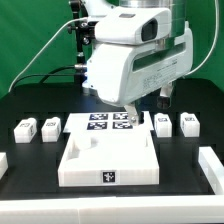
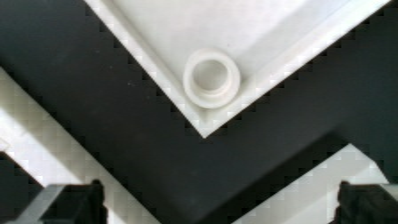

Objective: Assemble one leg

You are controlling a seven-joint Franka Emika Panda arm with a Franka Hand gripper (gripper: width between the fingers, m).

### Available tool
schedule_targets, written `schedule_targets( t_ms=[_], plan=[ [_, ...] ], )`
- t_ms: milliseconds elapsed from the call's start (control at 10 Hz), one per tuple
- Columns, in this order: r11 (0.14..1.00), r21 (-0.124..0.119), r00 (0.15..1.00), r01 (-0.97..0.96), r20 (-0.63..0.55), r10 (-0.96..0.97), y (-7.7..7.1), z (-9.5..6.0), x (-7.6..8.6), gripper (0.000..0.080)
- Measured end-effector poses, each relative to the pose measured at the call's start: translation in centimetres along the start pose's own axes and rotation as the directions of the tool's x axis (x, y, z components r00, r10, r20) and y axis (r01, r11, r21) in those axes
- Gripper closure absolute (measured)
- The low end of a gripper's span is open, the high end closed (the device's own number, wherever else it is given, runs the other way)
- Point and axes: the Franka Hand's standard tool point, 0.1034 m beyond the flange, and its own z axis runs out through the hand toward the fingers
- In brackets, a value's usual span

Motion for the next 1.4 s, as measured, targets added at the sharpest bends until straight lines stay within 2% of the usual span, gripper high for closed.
schedule_targets(
  t_ms=[300, 400, 500, 700, 800, 900, 1100, 1400],
  plan=[
    [1.000, 0.000, 1.000, 0.000, 0.000, 0.000, 0.0, 0.0, 0.0, 0.0150],
    [0.998, 0.001, 0.998, 0.055, 0.002, -0.055, -0.3, 0.0, -0.4, 0.0150],
    [0.991, 0.008, 0.991, 0.131, 0.011, -0.132, -1.3, 0.1, -1.8, 0.0150],
    [0.923, 0.002, 0.923, 0.384, 0.009, -0.384, -3.6, 0.5, -4.9, 0.0150],
    [0.888, -0.001, 0.888, 0.459, 0.008, -0.459, -4.3, 0.8, -6.3, 0.0150],
    [0.818, -0.001, 0.818, 0.576, 0.006, -0.576, -4.3, 1.3, -7.2, 0.0150],
    [0.755, 0.002, 0.755, 0.655, 0.007, -0.655, -4.1, 1.4, -7.4, 0.0150],
    [0.766, 0.004, 0.766, 0.643, 0.006, -0.643, -4.3, 1.7, -7.7, 0.0150]
  ],
)
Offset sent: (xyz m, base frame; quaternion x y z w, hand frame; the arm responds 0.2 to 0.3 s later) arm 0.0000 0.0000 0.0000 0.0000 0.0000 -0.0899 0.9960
